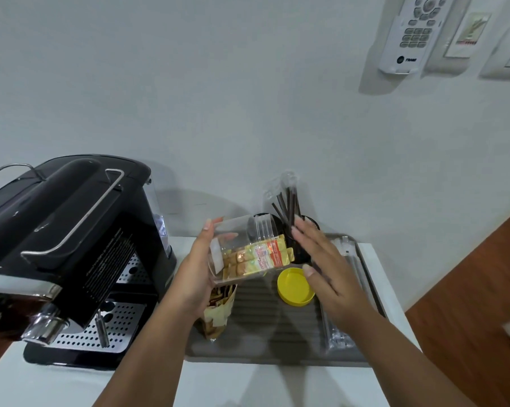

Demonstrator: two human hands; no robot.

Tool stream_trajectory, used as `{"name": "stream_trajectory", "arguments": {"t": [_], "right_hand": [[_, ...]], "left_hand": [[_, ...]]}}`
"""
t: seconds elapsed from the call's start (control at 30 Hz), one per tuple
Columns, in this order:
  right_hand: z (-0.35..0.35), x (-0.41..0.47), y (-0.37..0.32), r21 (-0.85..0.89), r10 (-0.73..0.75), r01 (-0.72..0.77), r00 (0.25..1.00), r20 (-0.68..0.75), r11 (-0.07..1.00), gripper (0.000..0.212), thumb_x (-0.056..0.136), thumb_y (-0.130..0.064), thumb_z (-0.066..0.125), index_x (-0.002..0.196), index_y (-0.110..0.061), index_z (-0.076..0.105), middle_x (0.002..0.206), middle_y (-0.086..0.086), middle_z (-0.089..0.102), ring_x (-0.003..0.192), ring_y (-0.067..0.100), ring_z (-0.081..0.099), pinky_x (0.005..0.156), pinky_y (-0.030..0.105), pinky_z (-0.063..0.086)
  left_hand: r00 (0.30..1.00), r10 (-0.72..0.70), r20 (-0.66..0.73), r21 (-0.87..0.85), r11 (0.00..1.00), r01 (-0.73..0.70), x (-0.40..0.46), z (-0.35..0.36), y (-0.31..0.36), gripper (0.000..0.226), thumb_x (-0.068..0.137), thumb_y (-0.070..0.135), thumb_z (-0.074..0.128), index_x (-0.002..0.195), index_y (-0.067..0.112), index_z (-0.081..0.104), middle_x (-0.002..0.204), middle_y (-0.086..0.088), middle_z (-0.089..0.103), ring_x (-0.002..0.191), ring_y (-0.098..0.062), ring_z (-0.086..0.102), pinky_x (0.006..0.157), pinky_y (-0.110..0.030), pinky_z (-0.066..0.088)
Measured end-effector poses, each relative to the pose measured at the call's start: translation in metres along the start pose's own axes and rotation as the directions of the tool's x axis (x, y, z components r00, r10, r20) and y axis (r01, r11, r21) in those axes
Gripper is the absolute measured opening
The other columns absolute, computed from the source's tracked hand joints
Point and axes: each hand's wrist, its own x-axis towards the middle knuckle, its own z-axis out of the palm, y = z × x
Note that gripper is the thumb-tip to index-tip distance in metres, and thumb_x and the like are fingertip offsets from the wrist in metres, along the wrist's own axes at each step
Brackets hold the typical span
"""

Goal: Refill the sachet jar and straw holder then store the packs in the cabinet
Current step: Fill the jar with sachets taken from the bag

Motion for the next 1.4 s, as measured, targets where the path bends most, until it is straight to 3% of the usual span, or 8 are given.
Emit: {"name": "stream_trajectory", "arguments": {"t": [0.2,0.37,0.57,0.67,0.77,0.9,1.27,1.4], "right_hand": [[0.034,-0.012,-0.014,0.066,0.069,-0.077,0.992,0.106,0.995,0.088,0.086,-0.074,0.016,0.153,-0.02,0.0,0.162,-0.01,-0.002,0.149,0.012,-0.003,0.12,0.052,0.005],[0.039,-0.009,-0.018,0.131,0.094,-0.102,0.993,0.064,0.986,0.087,0.086,-0.074,0.018,0.152,-0.02,0.0,0.162,-0.011,-0.001,0.149,0.011,0.0,0.121,0.05,0.006],[0.044,0.001,-0.004,0.234,0.224,-0.223,0.974,0.023,0.946,0.067,0.094,-0.056,0.039,0.151,-0.033,0.013,0.157,-0.024,0.014,0.144,-0.004,0.013,0.114,0.012,0.015],[0.054,0.023,0.013,0.11,0.371,-0.375,0.927,0.06,0.92,0.042,0.095,-0.03,0.054,0.134,-0.041,0.043,0.141,-0.016,0.043,0.132,0.003,0.041,0.105,0.023,0.036],[0.071,0.047,0.018,-0.017,0.546,-0.557,0.809,0.219,0.831,0.019,0.094,-0.035,0.055,0.112,-0.032,0.059,0.116,-0.004,0.062,0.105,0.017,0.062,0.086,0.029,0.048],[0.099,0.061,0.016,-0.278,0.649,-0.586,0.687,0.327,0.761,0.042,0.091,-0.055,0.047,0.109,-0.019,0.06,0.105,0.005,0.066,0.097,0.026,0.064,0.08,0.035,0.049],[0.09,0.05,0.028,-0.353,0.646,-0.557,0.729,0.227,0.752,0.016,0.088,-0.028,0.052,0.082,-0.018,0.063,0.081,0.001,0.061,0.08,0.021,0.06,0.065,0.031,0.046],[0.063,0.037,0.043,-0.355,0.672,-0.588,0.716,0.19,0.727,0.019,0.087,-0.029,0.051,0.073,-0.02,0.06,0.076,0.0,0.062,0.07,0.015,0.058,0.059,0.029,0.044]], "left_hand": [[0.999,0.021,-0.027,-0.006,1.0,-0.021,-0.001,0.0,0.001,0.066,0.077,0.062,0.04,0.133,0.028,0.051,0.127,-0.01,0.063,0.108,-0.034,0.066,0.083,-0.048,0.057],[0.999,0.018,-0.033,-0.019,1.0,-0.019,-0.002,-0.006,0.002,0.064,0.079,0.06,0.038,0.134,0.028,0.051,0.126,-0.01,0.064,0.108,-0.033,0.066,0.081,-0.046,0.057],[0.99,0.035,-0.134,-0.089,0.995,-0.047,-0.004,-0.022,0.012,0.061,0.082,0.062,0.039,0.131,0.028,0.053,0.124,-0.011,0.063,0.106,-0.033,0.067,0.07,-0.042,0.058],[0.979,0.052,-0.199,-0.117,0.99,-0.076,-0.004,-0.035,0.016,0.059,0.091,0.063,0.033,0.134,0.027,0.049,0.127,-0.007,0.063,0.107,-0.032,0.066,0.071,-0.042,0.055],[0.97,0.073,-0.23,-0.087,0.992,-0.095,-0.004,-0.042,0.019,0.063,0.089,0.067,0.032,0.133,0.026,0.052,0.13,-0.006,0.062,0.108,-0.031,0.066,0.069,-0.039,0.056],[0.967,0.081,-0.242,-0.065,0.993,-0.099,-0.002,-0.049,0.018,0.062,0.095,0.065,0.022,0.13,0.026,0.055,0.127,-0.008,0.065,0.106,-0.031,0.068,0.069,-0.038,0.056],[0.954,0.024,-0.3,-0.104,0.993,-0.058,0.002,-0.052,0.004,0.049,0.096,0.059,0.029,0.126,0.028,0.054,0.125,-0.007,0.064,0.109,-0.034,0.064,0.089,-0.053,0.052],[0.959,0.016,-0.282,-0.1,0.994,-0.046,0.005,-0.046,-0.005,0.043,0.097,0.057,0.029,0.111,0.027,0.058,0.111,-0.005,0.069,0.089,-0.027,0.072,0.075,-0.044,0.057]]}}
